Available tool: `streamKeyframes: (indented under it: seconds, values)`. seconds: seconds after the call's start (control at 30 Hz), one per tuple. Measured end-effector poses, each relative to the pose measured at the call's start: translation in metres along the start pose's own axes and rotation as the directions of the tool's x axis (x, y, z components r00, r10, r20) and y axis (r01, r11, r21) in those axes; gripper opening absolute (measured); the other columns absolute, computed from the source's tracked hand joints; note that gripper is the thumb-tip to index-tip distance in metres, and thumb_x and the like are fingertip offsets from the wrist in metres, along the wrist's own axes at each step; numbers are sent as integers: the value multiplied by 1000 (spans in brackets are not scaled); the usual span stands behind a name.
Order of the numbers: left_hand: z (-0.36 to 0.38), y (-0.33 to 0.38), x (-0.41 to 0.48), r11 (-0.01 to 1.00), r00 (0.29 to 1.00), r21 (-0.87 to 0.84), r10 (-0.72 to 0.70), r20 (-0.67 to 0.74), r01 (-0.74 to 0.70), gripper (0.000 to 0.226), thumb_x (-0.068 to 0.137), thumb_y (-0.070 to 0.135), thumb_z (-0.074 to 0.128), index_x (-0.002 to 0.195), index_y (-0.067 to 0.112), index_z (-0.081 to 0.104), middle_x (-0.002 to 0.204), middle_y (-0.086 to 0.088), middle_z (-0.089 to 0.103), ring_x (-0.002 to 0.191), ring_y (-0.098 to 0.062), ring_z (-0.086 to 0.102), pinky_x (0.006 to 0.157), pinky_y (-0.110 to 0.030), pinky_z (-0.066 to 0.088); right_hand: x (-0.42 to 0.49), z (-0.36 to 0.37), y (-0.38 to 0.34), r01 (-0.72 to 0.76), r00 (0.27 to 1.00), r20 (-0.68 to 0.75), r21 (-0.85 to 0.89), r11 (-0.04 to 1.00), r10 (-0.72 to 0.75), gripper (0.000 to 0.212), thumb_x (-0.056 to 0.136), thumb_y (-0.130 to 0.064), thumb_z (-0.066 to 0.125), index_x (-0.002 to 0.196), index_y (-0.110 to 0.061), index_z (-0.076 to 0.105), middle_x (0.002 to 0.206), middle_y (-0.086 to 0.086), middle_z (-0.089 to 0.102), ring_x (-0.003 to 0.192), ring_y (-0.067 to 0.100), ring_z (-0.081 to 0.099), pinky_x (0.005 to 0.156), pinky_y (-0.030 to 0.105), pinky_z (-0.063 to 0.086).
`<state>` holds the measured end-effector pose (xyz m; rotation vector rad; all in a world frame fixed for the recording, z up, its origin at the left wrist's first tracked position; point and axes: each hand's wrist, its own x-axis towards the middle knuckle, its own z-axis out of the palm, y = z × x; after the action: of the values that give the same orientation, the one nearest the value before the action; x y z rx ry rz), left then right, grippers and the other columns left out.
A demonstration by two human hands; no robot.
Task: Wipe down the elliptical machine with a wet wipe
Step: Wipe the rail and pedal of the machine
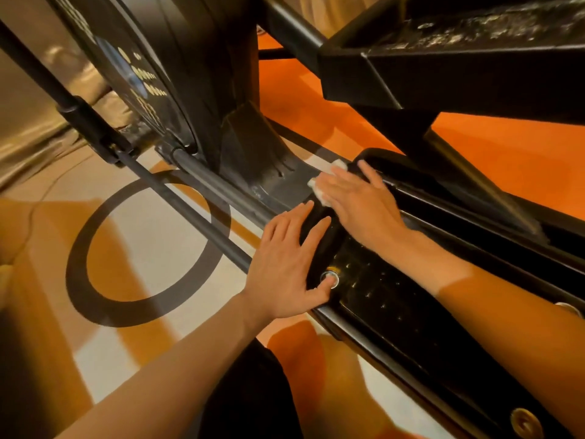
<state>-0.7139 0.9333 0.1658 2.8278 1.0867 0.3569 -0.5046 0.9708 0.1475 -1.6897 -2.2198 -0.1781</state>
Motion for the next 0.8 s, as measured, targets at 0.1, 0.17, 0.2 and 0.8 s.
streamKeyframes:
  seconds: [0.1,0.17,0.2,0.8]
  values:
    - [2,-3,-1,1000,1000,-1,-16,20,16,91,95,75,16,152,11,48,159,-19,41,145,-35,41,116,-50,34,-4,-8,25,-189,981,38,-81,979,193,60,105,-18,46,162,-21,26,163,4,36,155,21,22,125,45,1]
    - [3,-3,0,1000,999,-6,-23,26,24,89,94,74,24,152,11,48,158,-18,44,146,-35,41,115,-50,37,-4,-4,25,-197,979,39,-50,979,199,60,105,-21,51,161,-20,28,164,3,34,155,21,22,125,44,6]
    - [3,-3,-1,1000,999,-2,-25,36,25,87,93,73,28,151,11,48,158,-18,44,146,-35,41,114,-50,38,-5,-3,21,-154,988,17,-38,987,155,60,103,-20,56,159,-18,34,162,4,38,154,22,26,124,46,14]
    - [1,0,0,999,994,-26,-19,107,22,92,94,82,18,156,16,31,164,-20,28,146,-36,36,118,-48,33,-29,-13,-2,-44,979,204,214,976,-1,68,102,-50,-1,163,-31,19,170,-12,12,157,6,-1,129,41,0]
